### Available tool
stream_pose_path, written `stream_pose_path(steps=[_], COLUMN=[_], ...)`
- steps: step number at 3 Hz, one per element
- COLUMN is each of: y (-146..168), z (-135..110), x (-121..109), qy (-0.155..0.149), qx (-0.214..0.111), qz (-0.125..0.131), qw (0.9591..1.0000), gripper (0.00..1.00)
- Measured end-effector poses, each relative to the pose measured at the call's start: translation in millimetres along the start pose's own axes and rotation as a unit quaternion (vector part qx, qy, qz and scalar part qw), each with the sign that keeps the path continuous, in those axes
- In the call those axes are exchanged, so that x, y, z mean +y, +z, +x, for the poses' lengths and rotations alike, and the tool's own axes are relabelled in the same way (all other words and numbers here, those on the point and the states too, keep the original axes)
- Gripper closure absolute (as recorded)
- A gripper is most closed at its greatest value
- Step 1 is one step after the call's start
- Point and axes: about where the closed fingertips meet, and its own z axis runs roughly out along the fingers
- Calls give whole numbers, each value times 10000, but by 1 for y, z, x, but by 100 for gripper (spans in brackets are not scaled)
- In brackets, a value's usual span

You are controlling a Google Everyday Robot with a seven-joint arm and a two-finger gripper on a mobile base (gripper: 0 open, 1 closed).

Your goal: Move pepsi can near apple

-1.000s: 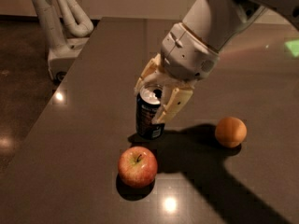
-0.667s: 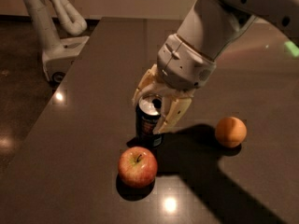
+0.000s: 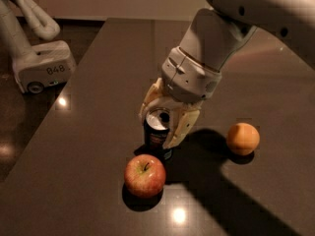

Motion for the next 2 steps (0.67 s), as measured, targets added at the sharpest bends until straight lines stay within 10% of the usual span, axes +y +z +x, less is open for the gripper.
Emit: stream_pose_path(steps=[2], y=[5], z=[2], x=[-4], qy=[-14], qx=[71], qz=[3], qw=[10000], gripper=[0])
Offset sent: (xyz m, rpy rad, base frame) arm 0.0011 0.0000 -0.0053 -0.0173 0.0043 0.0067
